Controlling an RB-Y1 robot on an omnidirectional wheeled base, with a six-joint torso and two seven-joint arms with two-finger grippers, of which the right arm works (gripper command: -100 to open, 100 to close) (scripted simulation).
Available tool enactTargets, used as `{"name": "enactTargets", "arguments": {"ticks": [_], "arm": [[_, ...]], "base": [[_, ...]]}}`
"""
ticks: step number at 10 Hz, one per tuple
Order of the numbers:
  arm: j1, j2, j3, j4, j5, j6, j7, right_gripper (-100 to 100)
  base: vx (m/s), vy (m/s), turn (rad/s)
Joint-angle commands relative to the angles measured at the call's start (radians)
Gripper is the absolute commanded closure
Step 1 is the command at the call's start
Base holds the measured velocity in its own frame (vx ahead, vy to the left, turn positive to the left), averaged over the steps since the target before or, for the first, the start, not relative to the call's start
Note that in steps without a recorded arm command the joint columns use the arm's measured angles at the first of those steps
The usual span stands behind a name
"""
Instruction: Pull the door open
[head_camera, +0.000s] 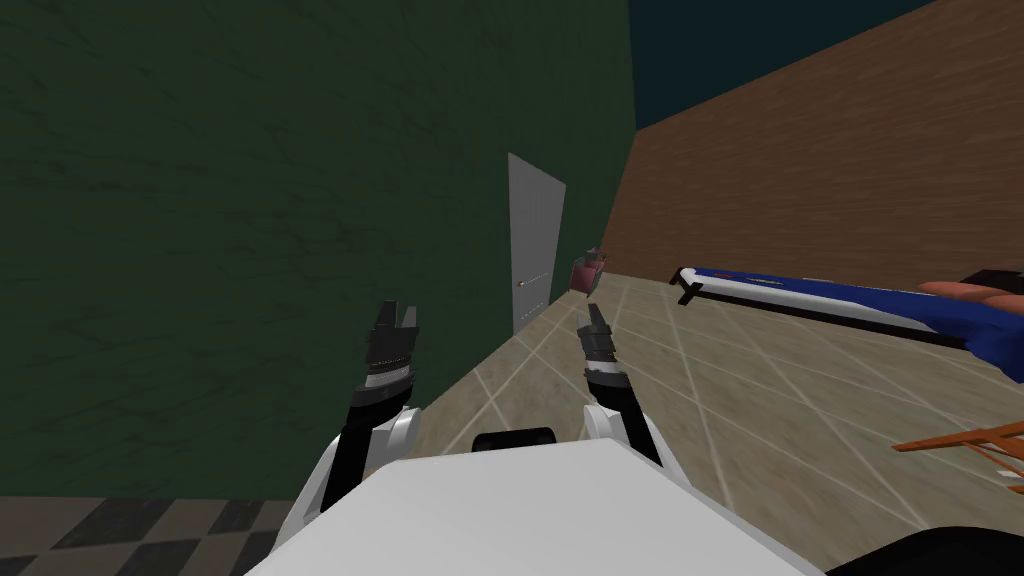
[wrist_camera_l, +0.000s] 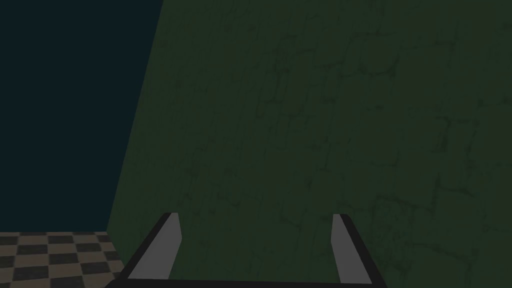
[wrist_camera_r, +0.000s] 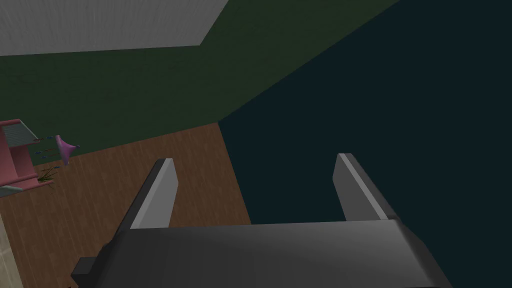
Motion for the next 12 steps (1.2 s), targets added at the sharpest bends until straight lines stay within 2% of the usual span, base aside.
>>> {"name": "enactTargets", "arguments": {"ticks": [1, 2, 4, 7, 12], "arm": [[-0.014, -0.014, 0.002, 0.034, 0.005, -0.010, 0.025, -100], [-0.018, -0.017, 0.002, 0.044, 0.007, -0.013, 0.032, -100], [-0.040, -0.035, 0.005, 0.097, 0.015, -0.028, 0.071, -100], [-0.063, -0.051, 0.007, 0.152, 0.024, -0.044, 0.111, -100], [-0.114, -0.080, 0.013, 0.275, 0.043, -0.080, 0.201, -100]], "base": [[-0.003, 0.017, 0.050], [0.151, -0.049, 0.036], [0.187, -0.079, 0.046], [0.159, -0.032, 0.039], [0.122, -0.050, 0.050]]}}
